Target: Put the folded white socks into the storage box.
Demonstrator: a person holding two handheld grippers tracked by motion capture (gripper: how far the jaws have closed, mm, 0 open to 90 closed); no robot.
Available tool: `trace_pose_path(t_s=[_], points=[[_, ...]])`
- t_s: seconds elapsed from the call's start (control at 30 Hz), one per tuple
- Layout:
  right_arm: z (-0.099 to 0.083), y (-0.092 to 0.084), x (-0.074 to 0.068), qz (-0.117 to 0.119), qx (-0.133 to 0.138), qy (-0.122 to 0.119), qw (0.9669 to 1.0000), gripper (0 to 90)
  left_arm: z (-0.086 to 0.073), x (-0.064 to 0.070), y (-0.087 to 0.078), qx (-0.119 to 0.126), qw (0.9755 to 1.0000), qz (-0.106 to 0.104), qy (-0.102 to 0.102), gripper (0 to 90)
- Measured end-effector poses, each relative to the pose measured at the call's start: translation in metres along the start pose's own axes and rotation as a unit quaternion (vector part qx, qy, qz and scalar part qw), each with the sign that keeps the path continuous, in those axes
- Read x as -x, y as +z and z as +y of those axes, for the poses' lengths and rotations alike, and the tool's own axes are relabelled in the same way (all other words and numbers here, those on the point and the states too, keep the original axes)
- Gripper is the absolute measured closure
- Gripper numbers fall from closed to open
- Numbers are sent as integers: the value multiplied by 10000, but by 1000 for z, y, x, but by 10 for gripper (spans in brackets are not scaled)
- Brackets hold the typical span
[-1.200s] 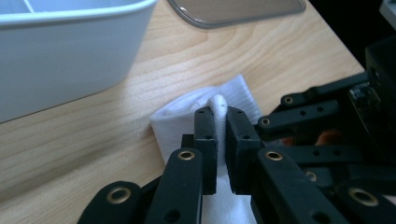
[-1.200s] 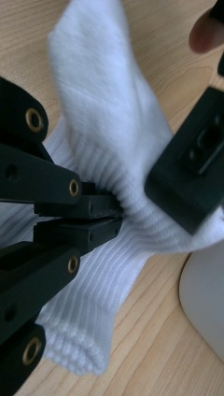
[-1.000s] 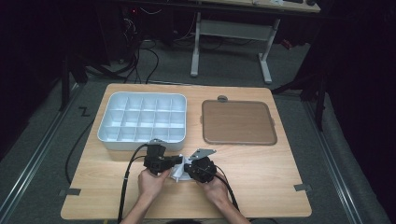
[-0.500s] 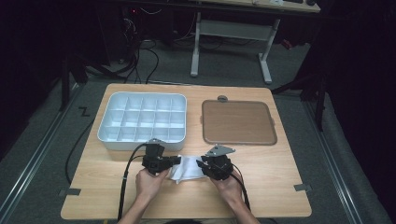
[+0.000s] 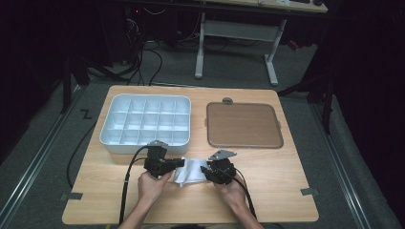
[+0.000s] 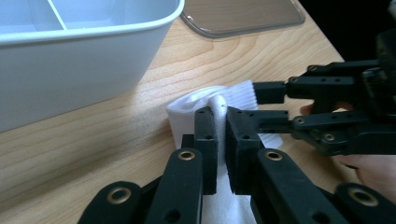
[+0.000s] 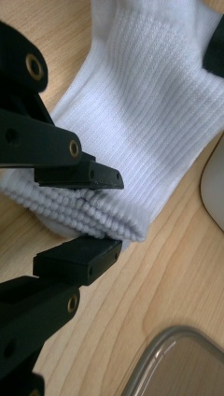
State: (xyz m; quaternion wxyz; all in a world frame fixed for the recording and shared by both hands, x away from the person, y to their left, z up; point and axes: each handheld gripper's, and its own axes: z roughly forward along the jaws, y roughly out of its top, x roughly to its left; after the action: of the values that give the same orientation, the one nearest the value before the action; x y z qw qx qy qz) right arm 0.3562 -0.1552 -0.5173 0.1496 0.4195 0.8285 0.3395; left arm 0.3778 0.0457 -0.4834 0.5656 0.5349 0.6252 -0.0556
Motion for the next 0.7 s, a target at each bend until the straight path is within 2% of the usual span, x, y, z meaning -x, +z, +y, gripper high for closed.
trace_pose_path(t_s=[0.17,0.3,0.5,0.6,0.7], points=[[4,5,-3,174,-110,1,9998,682,1,3,-1,-20,9996,-214,-179,846],[10,10,-9,271,-179,-51,9995,681,-2,6,-3,49,9997,-220,-74,846],[12,14,-18,441,-157,-105,9988,681,-1,5,-1,88,9998,-170,-98,846],[13,15,-20,508,-178,-68,9985,681,-2,5,7,68,9999,-139,31,845],[14,16,-18,628,-199,68,9978,680,-6,4,20,-4,9999,-61,91,846]])
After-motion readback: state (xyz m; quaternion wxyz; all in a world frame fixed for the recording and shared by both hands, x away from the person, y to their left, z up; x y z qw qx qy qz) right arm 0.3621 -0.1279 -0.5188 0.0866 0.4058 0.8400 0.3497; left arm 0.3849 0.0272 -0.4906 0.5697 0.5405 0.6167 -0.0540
